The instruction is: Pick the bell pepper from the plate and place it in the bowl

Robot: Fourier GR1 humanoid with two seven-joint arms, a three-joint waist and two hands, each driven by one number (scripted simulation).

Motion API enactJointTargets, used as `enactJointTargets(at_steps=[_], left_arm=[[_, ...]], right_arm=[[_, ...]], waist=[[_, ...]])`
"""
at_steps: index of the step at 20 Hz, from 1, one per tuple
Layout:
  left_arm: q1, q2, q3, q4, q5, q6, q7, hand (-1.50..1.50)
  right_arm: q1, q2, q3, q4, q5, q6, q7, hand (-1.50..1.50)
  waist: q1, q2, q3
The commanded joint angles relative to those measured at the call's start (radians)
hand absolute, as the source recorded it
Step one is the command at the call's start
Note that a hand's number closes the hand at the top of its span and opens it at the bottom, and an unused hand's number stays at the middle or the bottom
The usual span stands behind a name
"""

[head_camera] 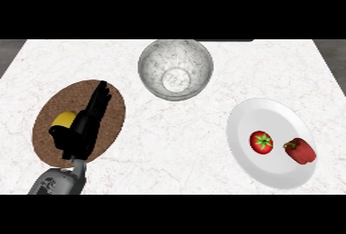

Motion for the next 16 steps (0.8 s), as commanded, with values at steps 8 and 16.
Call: enactJointTargets(at_steps=[8,16], left_arm=[[-0.009,-0.033,0.036,0.015,-0.052,-0.028,-0.012,0.00],[0.035,-0.048,0.022,-0.052,-0.066,-0.023,0.035,0.00]], right_arm=[[-0.084,0.068,0.058,0.199,0.171,0.079,-0.202,-1.50],[-0.012,0.063,0.052,0.151,0.055,0.137,-0.192,-1.50]], waist=[[0.001,0.001,0.001],[-0.002,-0.002,0.001]])
